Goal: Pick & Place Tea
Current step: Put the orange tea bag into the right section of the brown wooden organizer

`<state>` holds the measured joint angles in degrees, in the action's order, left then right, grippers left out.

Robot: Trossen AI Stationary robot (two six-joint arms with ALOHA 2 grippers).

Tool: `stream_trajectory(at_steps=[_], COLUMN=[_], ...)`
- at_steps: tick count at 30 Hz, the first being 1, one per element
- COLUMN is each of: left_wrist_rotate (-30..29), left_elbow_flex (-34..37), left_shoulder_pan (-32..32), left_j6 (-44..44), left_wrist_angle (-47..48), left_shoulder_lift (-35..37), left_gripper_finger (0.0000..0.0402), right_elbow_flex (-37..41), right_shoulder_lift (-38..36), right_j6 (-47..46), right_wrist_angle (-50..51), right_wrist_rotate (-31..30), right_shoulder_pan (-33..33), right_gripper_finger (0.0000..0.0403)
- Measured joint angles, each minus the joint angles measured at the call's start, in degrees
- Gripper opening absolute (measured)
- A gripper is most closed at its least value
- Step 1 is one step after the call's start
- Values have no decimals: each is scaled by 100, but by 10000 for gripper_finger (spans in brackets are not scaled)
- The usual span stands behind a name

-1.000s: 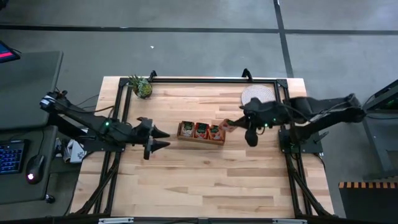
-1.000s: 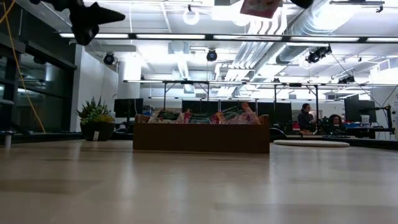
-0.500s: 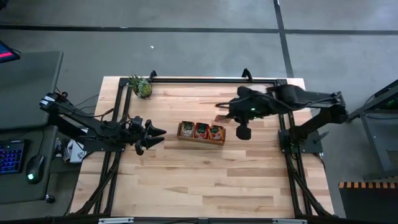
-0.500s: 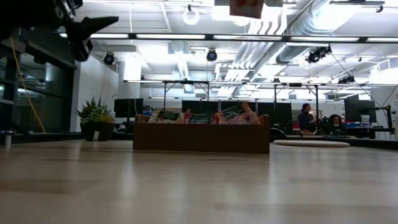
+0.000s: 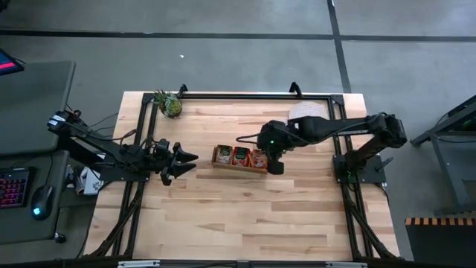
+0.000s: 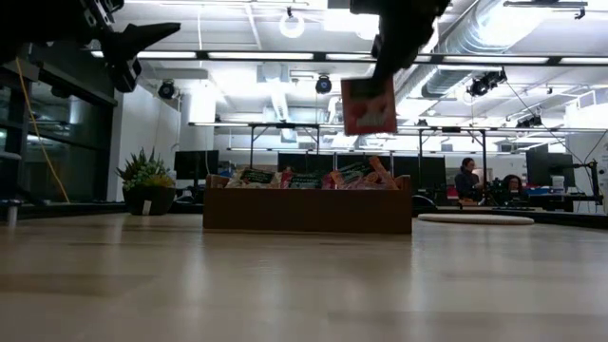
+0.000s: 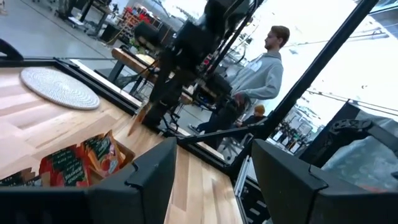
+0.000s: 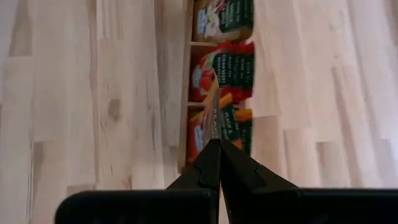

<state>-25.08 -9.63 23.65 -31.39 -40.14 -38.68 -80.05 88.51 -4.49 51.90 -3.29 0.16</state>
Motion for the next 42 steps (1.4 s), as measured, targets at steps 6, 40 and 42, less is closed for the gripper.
stream_trajectory(at_steps=[6, 40, 42], left_wrist_rotate=[9, -51, -85], left_elbow_flex=[0, -9, -9], left_shoulder_pan=[1, 1, -1], left_j6=[-14, -25, -25], left_wrist_angle=[-4, 19, 20], left_shoulder_lift=[-2, -3, -4], left_gripper_finger=[208, 208, 208], right_elbow_flex=[717, 2415, 2413], right_shoulder_lift=[0, -11, -11], right_j6=[-17, -962, -963], right_wrist_angle=[-825, -2306, -2375], right_wrist_rotate=[240, 372, 374], right_shoulder_pan=[-149, -433, -484], right_gripper_finger=[0, 0, 0])
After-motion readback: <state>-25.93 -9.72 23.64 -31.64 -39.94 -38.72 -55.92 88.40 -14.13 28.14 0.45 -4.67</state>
